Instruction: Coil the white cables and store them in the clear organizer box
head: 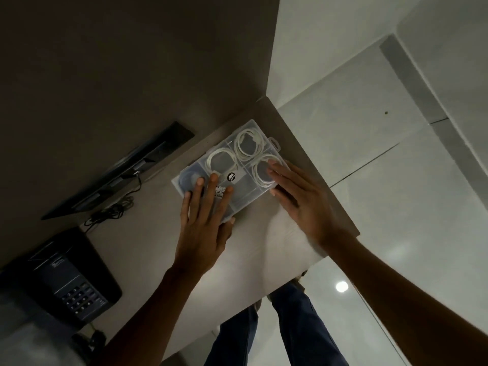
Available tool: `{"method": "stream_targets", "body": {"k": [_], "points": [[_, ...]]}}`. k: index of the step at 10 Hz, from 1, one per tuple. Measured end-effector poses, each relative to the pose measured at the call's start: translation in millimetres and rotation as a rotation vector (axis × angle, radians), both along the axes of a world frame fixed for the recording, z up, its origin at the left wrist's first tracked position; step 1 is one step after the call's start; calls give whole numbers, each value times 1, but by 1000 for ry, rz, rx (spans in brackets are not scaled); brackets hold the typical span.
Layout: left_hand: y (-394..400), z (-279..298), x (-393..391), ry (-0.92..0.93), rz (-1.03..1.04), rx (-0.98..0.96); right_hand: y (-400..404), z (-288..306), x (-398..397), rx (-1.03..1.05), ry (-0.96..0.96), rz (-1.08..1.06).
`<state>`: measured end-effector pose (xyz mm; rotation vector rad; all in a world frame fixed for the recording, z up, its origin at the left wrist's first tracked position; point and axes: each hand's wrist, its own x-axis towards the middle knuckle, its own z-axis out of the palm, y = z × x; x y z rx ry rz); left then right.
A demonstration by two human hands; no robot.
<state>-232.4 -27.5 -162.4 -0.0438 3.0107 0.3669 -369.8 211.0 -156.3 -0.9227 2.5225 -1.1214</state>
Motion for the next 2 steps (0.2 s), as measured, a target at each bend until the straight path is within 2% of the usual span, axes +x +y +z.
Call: {"method": "stream_targets", "body": {"k": [1,2], "points": [[-5,25,-7,-46,2,-44,-11,29,9,115,-2,-34],[-4,62,-3,-62,5,57,-15,74,16,163,-13,-101]]}}
